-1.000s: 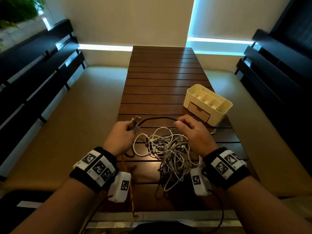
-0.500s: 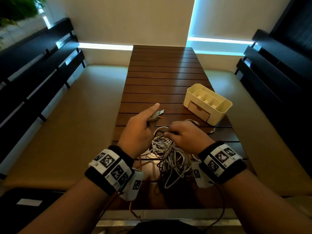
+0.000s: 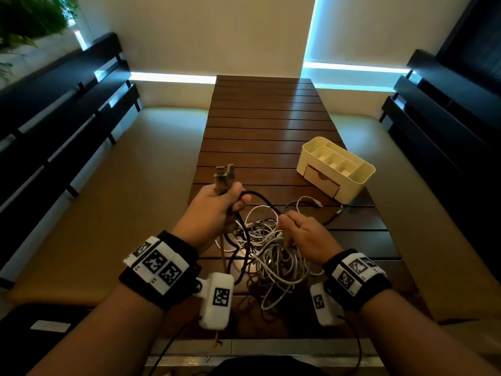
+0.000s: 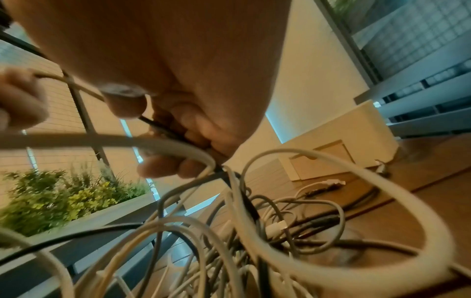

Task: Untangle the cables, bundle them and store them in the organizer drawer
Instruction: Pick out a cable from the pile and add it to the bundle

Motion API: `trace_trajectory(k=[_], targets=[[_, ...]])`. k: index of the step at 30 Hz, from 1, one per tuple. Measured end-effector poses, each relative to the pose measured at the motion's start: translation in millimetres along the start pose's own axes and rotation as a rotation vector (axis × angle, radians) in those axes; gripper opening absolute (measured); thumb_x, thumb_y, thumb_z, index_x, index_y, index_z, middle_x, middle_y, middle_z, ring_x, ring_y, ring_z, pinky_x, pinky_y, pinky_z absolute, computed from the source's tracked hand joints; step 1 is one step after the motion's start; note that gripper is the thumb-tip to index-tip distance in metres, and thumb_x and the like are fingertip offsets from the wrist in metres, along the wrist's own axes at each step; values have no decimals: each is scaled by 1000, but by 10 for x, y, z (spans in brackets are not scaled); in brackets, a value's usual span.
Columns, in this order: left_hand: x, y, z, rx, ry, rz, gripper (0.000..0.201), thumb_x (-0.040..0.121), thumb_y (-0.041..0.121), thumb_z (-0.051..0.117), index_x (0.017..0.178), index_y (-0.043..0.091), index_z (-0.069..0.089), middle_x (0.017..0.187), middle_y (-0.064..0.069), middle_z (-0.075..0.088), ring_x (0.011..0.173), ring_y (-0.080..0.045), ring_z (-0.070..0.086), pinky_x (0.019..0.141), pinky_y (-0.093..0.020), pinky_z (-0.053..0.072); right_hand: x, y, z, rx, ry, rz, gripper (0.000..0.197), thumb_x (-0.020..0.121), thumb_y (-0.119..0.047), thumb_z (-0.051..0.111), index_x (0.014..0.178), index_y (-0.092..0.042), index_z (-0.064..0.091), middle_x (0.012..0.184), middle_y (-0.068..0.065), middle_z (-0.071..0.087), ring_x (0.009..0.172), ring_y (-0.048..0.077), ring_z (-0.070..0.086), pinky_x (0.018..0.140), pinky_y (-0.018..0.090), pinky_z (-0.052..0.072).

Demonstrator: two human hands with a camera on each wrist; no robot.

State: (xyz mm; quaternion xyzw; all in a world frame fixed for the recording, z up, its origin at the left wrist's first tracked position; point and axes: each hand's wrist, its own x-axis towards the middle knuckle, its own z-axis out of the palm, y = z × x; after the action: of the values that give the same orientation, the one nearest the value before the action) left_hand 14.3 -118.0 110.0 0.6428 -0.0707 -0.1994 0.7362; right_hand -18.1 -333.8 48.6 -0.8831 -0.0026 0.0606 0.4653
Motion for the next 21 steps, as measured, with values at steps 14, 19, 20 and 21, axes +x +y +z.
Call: trace_trajectory(k=[14,19,20,21], targets=[[20,-125,191,819,-5,246,30,102,17,48,79,35,56,68,13,55,58,-2,48,57,-20,36,91,-534,-100,-147,47,-318,8,96,-23,59,100,-23,67,84,-11,64,75,1,60,66,15,46],[-6,-17,203,732,16,293,28,102,23,49,77,23,59,64,7,51,54,-5,42,53,-29,41,22,-422,-51,62,77,-323,10,98,-31,55,94,-28,64,77,-5,64,67,10,57,63,27,47],[-21,30,219,685,64,304,27,103,25,48,79,22,60,64,8,51,52,-3,42,50,-23,38,15,-345,-33,65,73,-297,12,99,-34,53,90,-32,60,72,-7,59,63,9,54,60,27,44],[-29,88,222,600,134,299,27,103,28,47,81,20,62,62,9,52,49,-2,41,49,-21,36,9,-256,-14,39,65,-251,17,100,-38,50,86,-35,58,68,-8,56,59,8,51,58,28,42]])
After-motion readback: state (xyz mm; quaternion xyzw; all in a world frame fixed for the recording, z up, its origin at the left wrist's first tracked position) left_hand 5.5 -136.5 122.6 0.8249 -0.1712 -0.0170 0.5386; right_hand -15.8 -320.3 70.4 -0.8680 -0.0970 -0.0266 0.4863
